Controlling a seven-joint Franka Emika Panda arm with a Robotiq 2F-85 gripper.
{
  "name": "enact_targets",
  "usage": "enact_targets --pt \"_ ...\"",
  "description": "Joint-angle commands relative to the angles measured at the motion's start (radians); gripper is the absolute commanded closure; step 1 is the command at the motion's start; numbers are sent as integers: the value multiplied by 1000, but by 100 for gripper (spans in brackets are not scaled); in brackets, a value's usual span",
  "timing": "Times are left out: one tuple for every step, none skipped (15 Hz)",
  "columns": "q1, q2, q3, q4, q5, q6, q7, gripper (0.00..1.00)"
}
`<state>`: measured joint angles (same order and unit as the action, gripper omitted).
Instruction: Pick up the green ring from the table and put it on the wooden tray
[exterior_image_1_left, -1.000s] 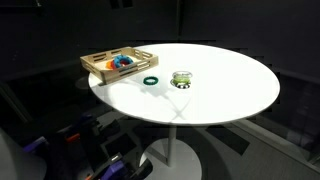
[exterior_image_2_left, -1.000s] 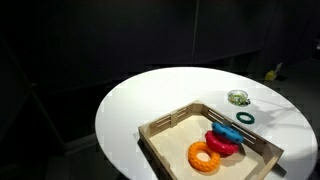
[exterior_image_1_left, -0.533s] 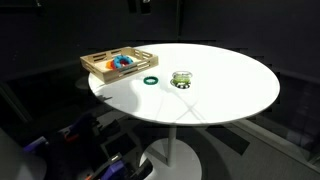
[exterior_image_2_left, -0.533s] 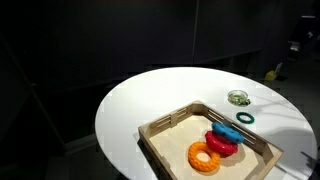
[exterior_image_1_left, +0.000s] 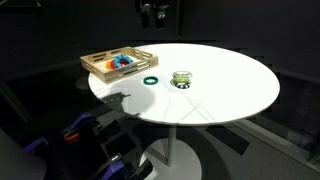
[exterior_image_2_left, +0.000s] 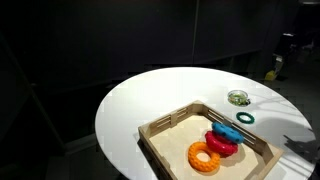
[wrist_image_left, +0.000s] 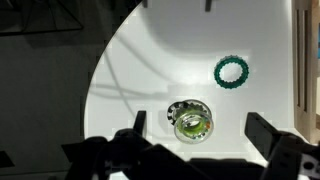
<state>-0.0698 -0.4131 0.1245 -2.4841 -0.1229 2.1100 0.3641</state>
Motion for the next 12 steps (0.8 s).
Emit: enact_targets --pt "9 7 -9 2 -9 0 8 0" --pt "9 12 -9 2 -10 2 9 0" --pt "9 13 -9 2 -10 3 10 0" --pt "9 13 -9 2 -10 3 10 0" --pt "9 13 -9 2 -10 3 10 0" --pt "4 25 -7 5 -16 0 19 0" --pt "10 35 -12 -1 1 23 11 0" --pt "14 44 -12 -7 6 37 12 0" --pt "20 55 -11 -13 13 55 12 0" --pt "27 67 -10 -20 23 80 9 0" --pt "33 80 -8 -23 29 103 10 0" --pt "43 97 -9 -30 46 137 5 0"
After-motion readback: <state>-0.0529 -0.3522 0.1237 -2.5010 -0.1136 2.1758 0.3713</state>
